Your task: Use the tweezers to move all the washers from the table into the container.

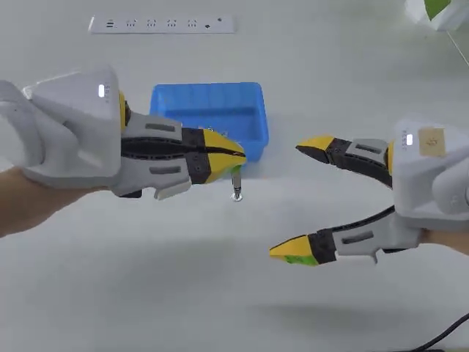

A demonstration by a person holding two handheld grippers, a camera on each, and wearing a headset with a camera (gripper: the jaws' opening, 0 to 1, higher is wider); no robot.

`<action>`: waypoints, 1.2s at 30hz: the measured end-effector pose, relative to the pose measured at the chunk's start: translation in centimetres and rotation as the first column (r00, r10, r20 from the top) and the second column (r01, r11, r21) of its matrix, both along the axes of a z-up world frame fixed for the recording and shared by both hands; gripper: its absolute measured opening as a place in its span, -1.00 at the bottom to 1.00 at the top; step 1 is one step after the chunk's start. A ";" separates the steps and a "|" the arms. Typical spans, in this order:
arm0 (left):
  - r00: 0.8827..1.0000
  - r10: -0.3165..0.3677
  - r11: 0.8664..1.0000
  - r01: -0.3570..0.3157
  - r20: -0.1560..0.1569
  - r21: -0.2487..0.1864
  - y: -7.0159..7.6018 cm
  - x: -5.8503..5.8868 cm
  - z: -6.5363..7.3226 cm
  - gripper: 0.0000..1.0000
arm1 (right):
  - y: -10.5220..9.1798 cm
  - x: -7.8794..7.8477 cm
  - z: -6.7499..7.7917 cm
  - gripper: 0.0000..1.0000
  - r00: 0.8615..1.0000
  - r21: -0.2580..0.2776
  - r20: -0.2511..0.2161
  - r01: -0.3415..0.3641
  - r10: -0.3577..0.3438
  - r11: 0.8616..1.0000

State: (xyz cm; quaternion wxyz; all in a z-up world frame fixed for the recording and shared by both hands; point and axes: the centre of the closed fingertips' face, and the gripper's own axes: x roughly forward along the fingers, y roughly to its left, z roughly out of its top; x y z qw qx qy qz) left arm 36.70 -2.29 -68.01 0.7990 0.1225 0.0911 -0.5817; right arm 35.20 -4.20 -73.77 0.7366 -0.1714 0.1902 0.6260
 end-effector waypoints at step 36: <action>0.999 -0.004 1.000 0.005 -0.034 0.024 -0.4 0.3 -1.0 -0.91 | 0.8 -1.2 -1.0 0.96 0.996 0.011 -0.080 -0.033 0.034 0.999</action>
